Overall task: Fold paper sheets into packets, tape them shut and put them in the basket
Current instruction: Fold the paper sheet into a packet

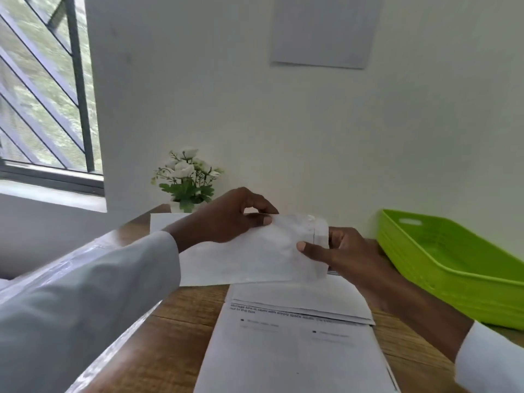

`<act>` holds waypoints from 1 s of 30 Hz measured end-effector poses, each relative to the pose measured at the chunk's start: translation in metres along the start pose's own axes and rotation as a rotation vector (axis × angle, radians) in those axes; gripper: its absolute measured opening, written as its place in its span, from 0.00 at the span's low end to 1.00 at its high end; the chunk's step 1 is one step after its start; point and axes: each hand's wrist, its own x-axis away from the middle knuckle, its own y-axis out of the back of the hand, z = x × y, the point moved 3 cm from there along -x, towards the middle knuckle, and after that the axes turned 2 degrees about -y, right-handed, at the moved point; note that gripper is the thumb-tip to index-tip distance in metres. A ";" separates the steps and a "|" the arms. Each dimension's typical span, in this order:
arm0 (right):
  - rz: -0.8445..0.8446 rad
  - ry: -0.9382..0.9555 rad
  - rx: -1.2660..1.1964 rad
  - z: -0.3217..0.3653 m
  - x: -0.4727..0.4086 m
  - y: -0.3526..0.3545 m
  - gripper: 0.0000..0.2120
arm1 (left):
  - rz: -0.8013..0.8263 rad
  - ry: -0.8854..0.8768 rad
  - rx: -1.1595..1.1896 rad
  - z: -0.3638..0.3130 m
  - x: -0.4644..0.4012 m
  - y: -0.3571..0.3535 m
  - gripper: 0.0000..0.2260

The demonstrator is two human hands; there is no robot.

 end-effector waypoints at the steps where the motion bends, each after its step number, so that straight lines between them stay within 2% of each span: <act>1: -0.010 -0.001 -0.014 -0.004 0.000 -0.001 0.10 | -0.025 -0.017 -0.038 0.000 0.001 -0.001 0.07; 3: -0.028 -0.034 -0.132 -0.012 -0.003 -0.004 0.11 | -0.102 -0.046 -0.198 -0.002 0.007 0.000 0.11; 5: -0.019 -0.100 -0.284 -0.017 -0.005 -0.005 0.14 | -0.124 -0.088 -0.420 -0.006 0.019 -0.003 0.26; 8: -0.010 -0.145 -0.454 -0.020 -0.006 -0.005 0.15 | 0.030 -0.096 -0.636 -0.005 0.036 -0.019 0.50; 10: -0.023 -0.145 -0.545 -0.020 -0.006 -0.004 0.13 | 0.098 -0.061 -0.702 0.002 0.043 -0.028 0.56; 13: 0.015 -0.138 -0.592 -0.018 -0.006 -0.002 0.16 | 0.047 -0.055 -0.699 0.008 0.049 -0.034 0.57; 18: 0.091 -0.111 -0.647 -0.013 -0.001 -0.004 0.17 | -0.050 -0.105 -0.751 0.007 0.054 -0.039 0.51; 26: 0.223 -0.134 -0.531 -0.016 0.003 -0.016 0.21 | -0.066 -0.166 -0.774 0.011 0.053 -0.039 0.47; 30: 0.188 -0.123 -0.489 -0.021 -0.002 -0.008 0.21 | -0.076 -0.163 -0.818 0.014 0.055 -0.035 0.48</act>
